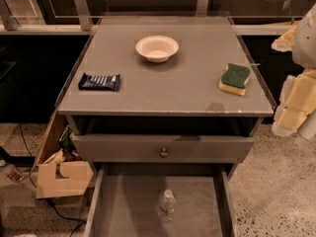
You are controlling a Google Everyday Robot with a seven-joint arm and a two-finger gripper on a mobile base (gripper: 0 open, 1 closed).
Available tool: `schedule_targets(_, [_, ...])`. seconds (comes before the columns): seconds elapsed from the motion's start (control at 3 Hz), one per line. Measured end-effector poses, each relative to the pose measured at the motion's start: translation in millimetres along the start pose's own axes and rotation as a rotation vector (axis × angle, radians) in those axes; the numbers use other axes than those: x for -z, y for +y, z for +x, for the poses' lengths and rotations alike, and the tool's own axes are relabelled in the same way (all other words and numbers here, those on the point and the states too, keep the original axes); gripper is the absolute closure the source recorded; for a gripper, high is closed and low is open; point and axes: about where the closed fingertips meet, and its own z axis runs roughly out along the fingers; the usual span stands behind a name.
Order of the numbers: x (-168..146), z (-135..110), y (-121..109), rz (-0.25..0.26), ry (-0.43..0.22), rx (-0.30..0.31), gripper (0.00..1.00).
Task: Pick water bottle from middle drawer and place on counter
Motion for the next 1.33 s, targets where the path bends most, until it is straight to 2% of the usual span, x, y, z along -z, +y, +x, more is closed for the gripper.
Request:
schedule_targets(0.33, [0,0,0,0.000,0.000,0.000,0.00])
schedule_targets(1.0, [-36,29,23,-0.028,-0.047,-0.064,0.00])
schedule_targets(1.33, [-81,45,50,-0.097,-0.090,-0.123,0.00])
